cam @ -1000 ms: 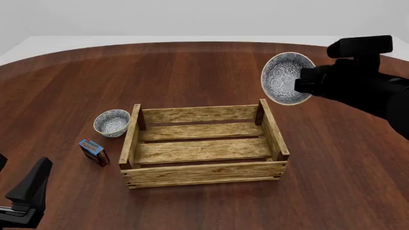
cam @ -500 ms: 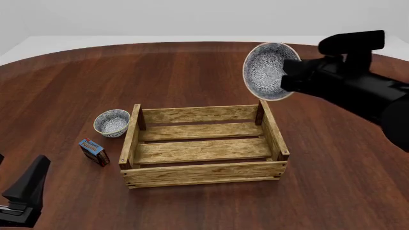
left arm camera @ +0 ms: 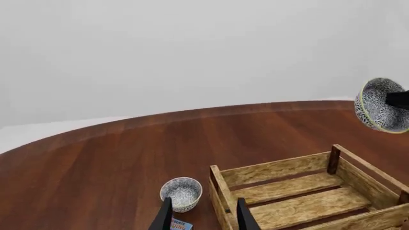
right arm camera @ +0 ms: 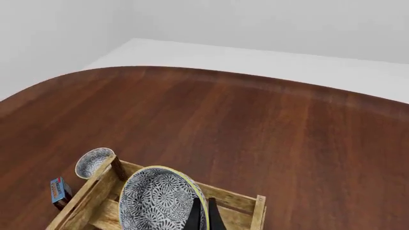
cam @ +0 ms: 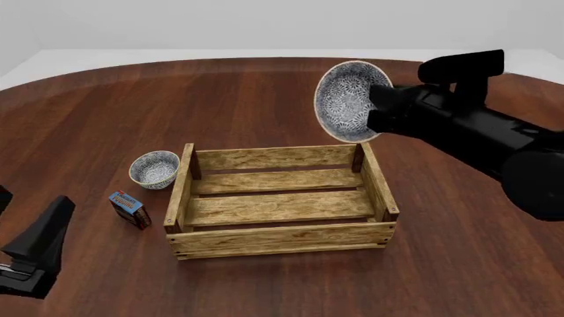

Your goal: Stack the right bowl on the left bowl and place them in the tray.

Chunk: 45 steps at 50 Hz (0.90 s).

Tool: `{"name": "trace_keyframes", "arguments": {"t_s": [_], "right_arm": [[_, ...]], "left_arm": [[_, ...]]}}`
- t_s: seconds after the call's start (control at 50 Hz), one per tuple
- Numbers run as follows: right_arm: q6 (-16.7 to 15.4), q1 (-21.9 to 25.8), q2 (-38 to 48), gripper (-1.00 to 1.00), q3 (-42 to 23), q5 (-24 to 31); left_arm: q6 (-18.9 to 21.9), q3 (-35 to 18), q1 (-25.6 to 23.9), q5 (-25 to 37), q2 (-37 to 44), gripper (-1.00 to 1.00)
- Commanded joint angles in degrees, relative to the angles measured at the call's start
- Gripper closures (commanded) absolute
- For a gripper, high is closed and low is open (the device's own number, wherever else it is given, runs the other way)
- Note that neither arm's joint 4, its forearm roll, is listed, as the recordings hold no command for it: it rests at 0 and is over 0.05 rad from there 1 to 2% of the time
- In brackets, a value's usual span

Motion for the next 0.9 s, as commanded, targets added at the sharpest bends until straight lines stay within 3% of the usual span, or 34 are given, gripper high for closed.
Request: {"name": "trace_keyframes", "arguments": {"t_s": [0.02,0.06,0.26,0.34,0.58,0.9], "right_arm": [[0.1,0.5,-0.7,1.0,0.0,-0.6],[-0.1,0.5,-1.1,1.0,0.0,-0.4],[-0.2,0.6,-0.4,1.0,0.3,-0.9],[-0.2,0.7,0.0,1.0,0.2,-1.1],[-0.5,1.4,0.6,1.0,0.3,-1.2],[-0.4,1.9,1.6,1.0,0.3,-1.6]], "left_arm": [[0.1,-7.5,-8.7,-4.3,9.9,-1.0],[0.5,-7.0,-10.4,-7.3,12.6,-1.0],[0.0,-15.3,-18.0,-8.6,22.0,-1.0],[0.9,-17.6,-18.2,-8.7,23.4,-1.0],[0.2,-23.7,-26.6,-12.0,34.5,-1.0],[-0.1,-29.2,-32.7,-14.4,44.0,-1.0]]}}
